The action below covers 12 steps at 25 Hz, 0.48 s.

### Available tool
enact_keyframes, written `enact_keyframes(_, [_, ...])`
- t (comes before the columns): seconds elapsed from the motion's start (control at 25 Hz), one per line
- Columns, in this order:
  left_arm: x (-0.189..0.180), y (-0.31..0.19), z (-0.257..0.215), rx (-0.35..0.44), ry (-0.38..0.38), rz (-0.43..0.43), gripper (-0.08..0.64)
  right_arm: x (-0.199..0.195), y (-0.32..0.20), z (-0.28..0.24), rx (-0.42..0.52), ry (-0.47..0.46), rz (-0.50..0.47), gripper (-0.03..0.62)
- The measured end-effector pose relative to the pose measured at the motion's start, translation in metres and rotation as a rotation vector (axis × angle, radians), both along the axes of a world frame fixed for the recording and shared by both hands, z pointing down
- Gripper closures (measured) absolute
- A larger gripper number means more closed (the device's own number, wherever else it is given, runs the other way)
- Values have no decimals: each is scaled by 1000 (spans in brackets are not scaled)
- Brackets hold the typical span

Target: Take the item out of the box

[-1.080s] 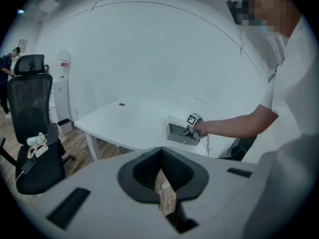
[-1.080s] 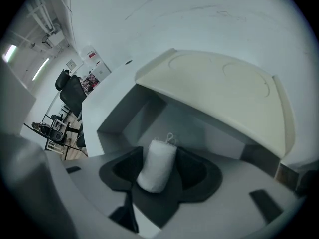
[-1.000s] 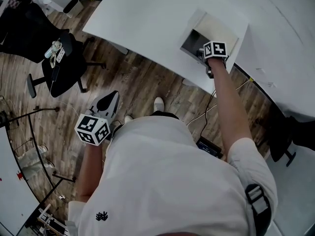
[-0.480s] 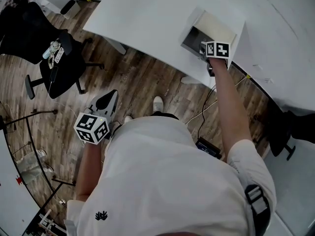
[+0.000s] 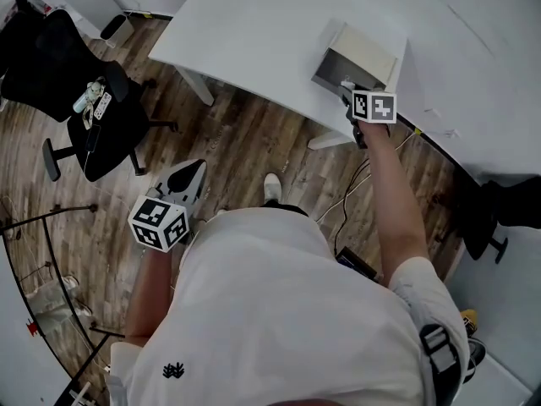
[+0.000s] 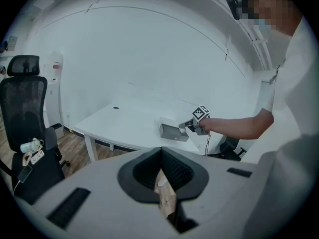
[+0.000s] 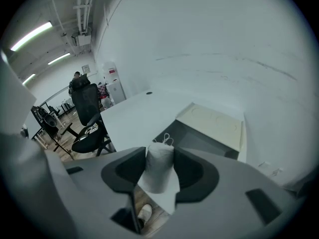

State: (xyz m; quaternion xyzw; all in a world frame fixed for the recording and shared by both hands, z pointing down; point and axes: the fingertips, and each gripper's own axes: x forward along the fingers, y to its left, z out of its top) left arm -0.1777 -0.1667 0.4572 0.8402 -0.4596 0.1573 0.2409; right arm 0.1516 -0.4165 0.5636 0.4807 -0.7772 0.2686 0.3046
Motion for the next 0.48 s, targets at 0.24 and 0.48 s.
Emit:
enact_keyframes(0.24, [-16, 20, -4, 17, -3, 40, 554, -22, 57, -21, -9, -99, 33, 411])
enact_keyframes(0.48, [-29, 43, -1, 18, 12, 81, 554, -41, 109, -30, 0, -112, 41, 411])
